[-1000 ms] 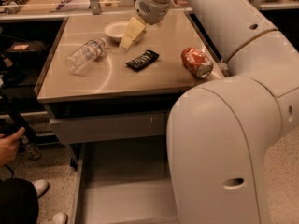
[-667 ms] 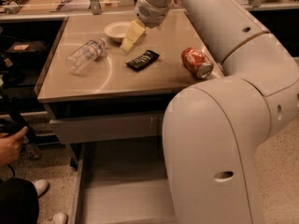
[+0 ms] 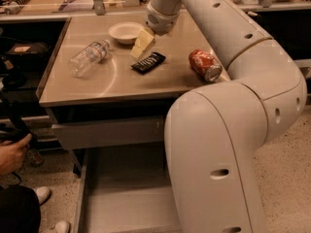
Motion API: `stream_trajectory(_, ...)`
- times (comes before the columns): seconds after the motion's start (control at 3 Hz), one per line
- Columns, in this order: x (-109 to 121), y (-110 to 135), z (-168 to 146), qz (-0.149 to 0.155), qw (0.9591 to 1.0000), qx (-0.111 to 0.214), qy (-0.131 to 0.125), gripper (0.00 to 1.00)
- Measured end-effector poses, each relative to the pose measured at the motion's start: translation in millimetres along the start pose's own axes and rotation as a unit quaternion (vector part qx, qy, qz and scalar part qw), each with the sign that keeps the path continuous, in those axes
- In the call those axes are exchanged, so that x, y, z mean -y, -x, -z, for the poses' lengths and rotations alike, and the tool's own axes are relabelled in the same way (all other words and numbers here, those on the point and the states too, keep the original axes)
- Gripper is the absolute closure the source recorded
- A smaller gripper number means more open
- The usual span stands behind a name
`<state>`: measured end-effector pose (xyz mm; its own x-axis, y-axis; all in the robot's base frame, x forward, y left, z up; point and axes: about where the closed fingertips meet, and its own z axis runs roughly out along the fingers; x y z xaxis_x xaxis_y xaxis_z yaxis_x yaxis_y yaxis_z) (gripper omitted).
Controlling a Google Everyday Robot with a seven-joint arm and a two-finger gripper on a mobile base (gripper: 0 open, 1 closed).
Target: Place rxbar chocolate into middle drawer
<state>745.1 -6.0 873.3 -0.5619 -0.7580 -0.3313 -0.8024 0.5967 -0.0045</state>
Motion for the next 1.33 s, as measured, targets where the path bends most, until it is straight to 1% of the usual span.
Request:
stream_trajectory(0.33,5.5,-3.4,-7.2,-0.003,1.0,-0.006,-0.001,0.0)
stream_trajectory(0.67,6.0,-3.7,-9.8,-0.004,1.0,-0.008,0.0,0.0)
stream_trajectory(1.33,-0.7,5.2,-34.2,0.001,0.9998,-0.015,0.012,0.0)
